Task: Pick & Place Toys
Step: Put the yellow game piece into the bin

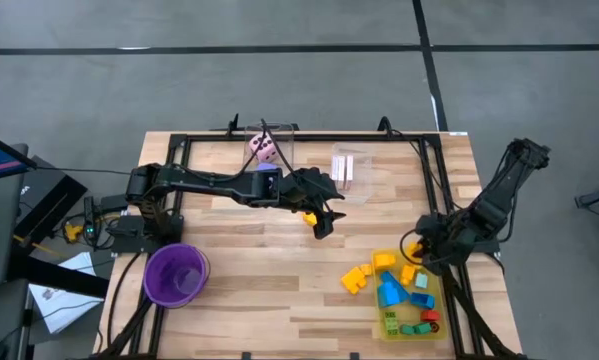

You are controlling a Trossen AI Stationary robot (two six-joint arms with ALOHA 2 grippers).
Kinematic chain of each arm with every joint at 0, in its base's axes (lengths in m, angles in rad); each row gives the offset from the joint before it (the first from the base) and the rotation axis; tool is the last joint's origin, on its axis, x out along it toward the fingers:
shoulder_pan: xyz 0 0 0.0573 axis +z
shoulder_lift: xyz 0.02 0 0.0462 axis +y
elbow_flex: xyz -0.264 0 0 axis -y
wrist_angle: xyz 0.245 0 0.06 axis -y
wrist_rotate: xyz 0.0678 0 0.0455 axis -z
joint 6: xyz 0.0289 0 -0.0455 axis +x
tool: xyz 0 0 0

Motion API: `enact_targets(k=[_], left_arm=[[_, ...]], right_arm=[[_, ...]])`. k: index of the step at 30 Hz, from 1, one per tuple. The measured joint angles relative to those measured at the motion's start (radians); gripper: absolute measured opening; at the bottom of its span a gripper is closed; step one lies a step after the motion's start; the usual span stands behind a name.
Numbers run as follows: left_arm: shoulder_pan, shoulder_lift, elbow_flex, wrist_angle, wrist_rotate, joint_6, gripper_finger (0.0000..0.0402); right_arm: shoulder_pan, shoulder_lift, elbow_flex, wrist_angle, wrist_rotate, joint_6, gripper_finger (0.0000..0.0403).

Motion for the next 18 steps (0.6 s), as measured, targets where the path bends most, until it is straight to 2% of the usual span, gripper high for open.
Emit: enact_targets(k=[5,18], left_arm=[[0.000,0.000,0.000,0.000,0.000,0.000,0.0254],[-0.002,0.000,0.000,0.002,0.000,-0.003,0.0254]], right_arm=[[-0.001,0.042,0.008,0.024,-0.016,-0.009,0.0128],[-0.020,0.210,0.008,0.080,-0.040,-0.316,0.0128]])
